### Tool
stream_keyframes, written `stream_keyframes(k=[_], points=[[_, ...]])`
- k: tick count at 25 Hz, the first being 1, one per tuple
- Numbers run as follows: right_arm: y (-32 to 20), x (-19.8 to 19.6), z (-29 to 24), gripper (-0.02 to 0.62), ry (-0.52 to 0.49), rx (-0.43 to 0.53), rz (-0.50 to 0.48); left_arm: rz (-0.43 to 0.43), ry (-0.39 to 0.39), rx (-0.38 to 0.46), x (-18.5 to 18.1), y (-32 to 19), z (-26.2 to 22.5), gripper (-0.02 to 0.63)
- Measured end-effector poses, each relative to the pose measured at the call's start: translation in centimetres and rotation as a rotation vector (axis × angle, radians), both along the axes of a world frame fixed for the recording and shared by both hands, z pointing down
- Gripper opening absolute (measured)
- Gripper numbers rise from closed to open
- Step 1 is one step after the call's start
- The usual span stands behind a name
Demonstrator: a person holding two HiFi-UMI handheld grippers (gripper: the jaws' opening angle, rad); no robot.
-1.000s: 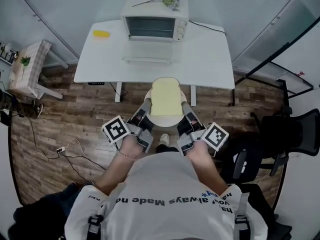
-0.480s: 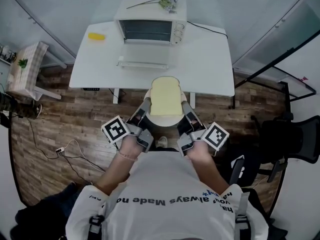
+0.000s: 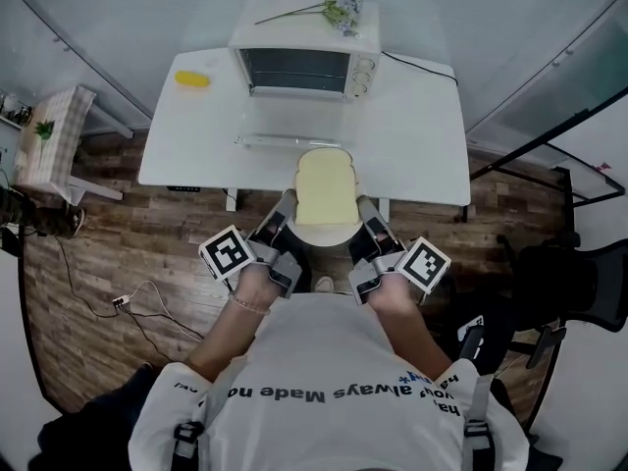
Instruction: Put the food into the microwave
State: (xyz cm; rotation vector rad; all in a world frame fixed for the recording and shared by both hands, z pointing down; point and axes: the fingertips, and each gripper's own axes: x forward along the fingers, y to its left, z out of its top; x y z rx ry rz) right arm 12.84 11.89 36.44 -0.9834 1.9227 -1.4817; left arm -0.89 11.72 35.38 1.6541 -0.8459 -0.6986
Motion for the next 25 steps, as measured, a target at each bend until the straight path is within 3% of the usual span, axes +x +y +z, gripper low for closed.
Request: stream_keyframes(k=[9, 14, 19, 25], points=[[-7.8, -4.0, -0.3, 0.021, 0.005, 0.000, 0.015, 0.025, 0.006, 0.004, -3.9, -8.1, -0.2, 0.017], [-15.4, -7.9, 0.1, 0.021, 0.025, -0.009, 0.029, 0.041, 0.012, -0.017, -7.9, -15.8, 0.6, 0.017], [-16.2, -8.2, -1.0, 0.021, 0.030, 0.014, 0.046, 0.051, 0.022, 0.009, -8.1, -16.6, -0.9, 0.017], [-22.1, -11.9, -0.9, 0.021, 0.028, 0.008, 0.060, 0.051, 0.023, 0.005, -11.8, -22.6, -0.4, 0.017]])
